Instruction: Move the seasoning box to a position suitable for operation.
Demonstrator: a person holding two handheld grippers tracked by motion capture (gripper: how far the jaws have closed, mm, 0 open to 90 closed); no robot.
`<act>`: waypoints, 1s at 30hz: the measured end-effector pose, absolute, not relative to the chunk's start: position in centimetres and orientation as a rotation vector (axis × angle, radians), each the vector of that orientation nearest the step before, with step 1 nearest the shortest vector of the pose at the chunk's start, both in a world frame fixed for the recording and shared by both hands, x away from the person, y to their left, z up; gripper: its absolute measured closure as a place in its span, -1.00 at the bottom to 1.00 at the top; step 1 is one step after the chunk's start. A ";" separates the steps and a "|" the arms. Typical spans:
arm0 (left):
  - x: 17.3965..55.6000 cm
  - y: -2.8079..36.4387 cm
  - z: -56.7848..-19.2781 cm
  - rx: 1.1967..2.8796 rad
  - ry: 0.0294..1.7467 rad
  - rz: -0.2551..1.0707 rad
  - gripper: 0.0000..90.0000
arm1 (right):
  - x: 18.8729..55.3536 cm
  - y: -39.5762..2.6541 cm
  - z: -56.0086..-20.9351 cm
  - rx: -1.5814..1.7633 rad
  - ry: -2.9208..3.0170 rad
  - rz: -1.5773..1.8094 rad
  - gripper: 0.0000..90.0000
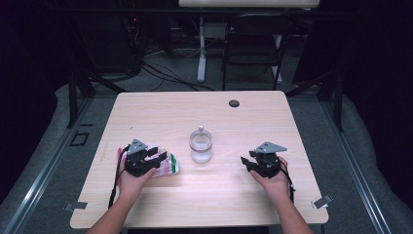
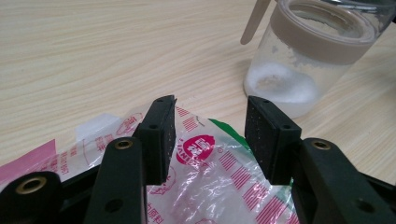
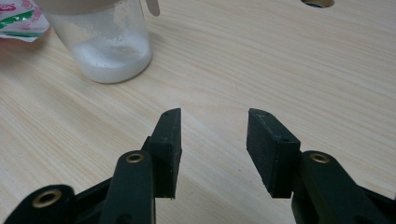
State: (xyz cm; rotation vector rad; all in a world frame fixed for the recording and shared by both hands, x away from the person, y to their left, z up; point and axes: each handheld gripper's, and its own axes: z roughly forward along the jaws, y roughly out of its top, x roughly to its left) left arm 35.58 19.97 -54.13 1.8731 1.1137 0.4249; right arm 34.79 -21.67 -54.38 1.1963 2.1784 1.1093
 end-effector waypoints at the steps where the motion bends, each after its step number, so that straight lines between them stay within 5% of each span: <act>1: 35.6 20.0 -54.1 1.873 1.114 0.425 0.19 | 34.9 -21.6 -54.4 1.198 2.186 1.112 0.23; 20: 36.1 17.7 -52.5 1.927 1.077 0.493 0.25 | 35.9 -19.2 -52.1 1.239 2.165 1.207 0.30; 27: 38.1 15.8 -51.9 1.919 1.077 0.432 0.45 | 37.8 -16.6 -52.3 1.225 2.195 1.194 0.38; 30: 39.8 14.7 -52.4 1.924 1.111 0.375 0.62 | 39.2 -15.0 -52.9 1.237 2.217 1.209 0.60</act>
